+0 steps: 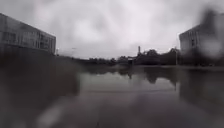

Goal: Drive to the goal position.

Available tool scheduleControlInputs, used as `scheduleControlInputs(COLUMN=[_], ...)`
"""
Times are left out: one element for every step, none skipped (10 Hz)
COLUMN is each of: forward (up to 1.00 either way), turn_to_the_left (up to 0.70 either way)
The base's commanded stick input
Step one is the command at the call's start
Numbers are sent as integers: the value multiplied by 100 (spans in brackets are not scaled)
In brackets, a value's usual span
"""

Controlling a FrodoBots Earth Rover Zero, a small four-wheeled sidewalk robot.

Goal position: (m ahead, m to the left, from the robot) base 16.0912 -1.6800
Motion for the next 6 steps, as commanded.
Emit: scheduleControlInputs(forward=[70, 70, 70, 70, 70, 70], turn_to_the_left=[0, 0, 0, 0, 0, 0])
